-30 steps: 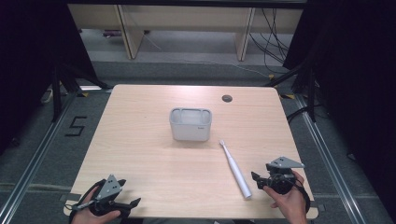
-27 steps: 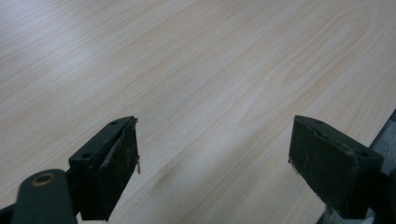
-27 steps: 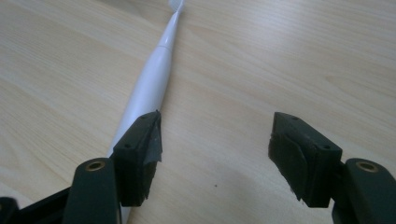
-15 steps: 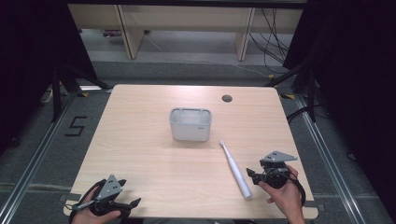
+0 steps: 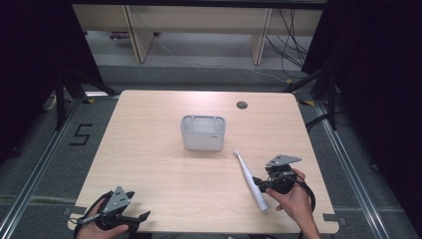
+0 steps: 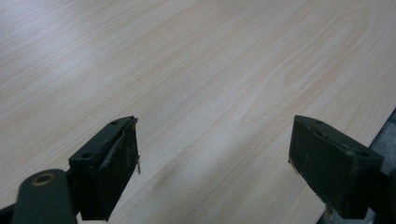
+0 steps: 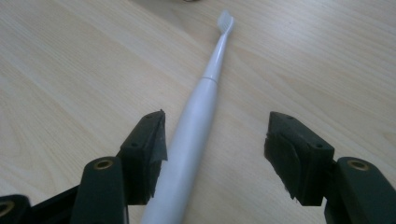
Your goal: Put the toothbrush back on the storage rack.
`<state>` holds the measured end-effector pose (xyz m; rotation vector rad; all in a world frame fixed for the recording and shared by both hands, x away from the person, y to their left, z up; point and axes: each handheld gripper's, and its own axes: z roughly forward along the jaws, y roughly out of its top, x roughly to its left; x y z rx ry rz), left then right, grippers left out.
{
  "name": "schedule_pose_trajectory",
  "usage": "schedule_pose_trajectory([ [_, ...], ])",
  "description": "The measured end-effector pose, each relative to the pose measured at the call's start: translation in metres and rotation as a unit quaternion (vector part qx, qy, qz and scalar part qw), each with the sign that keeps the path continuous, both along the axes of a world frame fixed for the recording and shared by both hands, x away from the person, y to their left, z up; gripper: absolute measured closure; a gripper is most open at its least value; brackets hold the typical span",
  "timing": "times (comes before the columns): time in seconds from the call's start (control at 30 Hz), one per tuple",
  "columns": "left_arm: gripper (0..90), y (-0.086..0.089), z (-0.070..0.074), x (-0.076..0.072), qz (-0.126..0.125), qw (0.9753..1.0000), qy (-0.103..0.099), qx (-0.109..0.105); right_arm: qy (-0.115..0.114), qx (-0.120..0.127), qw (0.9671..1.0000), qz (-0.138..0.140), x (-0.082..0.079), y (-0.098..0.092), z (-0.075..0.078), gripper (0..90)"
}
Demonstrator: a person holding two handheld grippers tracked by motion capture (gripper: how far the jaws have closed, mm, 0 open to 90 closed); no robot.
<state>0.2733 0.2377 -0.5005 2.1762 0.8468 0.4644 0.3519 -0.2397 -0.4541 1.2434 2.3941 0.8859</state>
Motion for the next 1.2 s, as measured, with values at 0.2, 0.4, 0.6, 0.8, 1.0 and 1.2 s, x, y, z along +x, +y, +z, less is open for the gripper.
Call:
schedule_pose_trajectory([
  [0.2, 15.4, 0.000, 0.000, -0.001, 0.002, 1.0000, 0.001, -0.003, 0.009, -0.006, 0.9999, 0.013, 0.009, 0.011, -0.001, 39.7],
  [0.4, 15.4, -0.001, -0.001, 0.000, 0.000, 1.0000, -0.001, -0.008, 0.030, -0.010, 0.9994, 0.016, 0.015, 0.022, -0.004, 42.4],
  [0.6, 15.4, -0.001, 0.000, -0.001, 0.001, 1.0000, 0.005, -0.009, 0.045, -0.034, 0.9981, 0.025, 0.024, 0.029, -0.007, 45.7],
  [0.8, 15.4, -0.002, 0.000, -0.002, 0.004, 0.9999, 0.006, -0.014, 0.070, -0.056, 0.9956, 0.026, 0.031, 0.033, -0.012, 47.4],
  [1.0, 15.4, -0.001, 0.000, 0.000, -0.003, 1.0000, -0.003, -0.008, 0.090, -0.062, 0.9932, 0.039, 0.036, 0.035, -0.015, 50.4],
  [1.2, 15.4, -0.001, 0.000, -0.001, 0.002, 0.9999, 0.005, -0.012, 0.110, -0.072, 0.9904, 0.043, 0.042, 0.037, -0.020, 52.9],
])
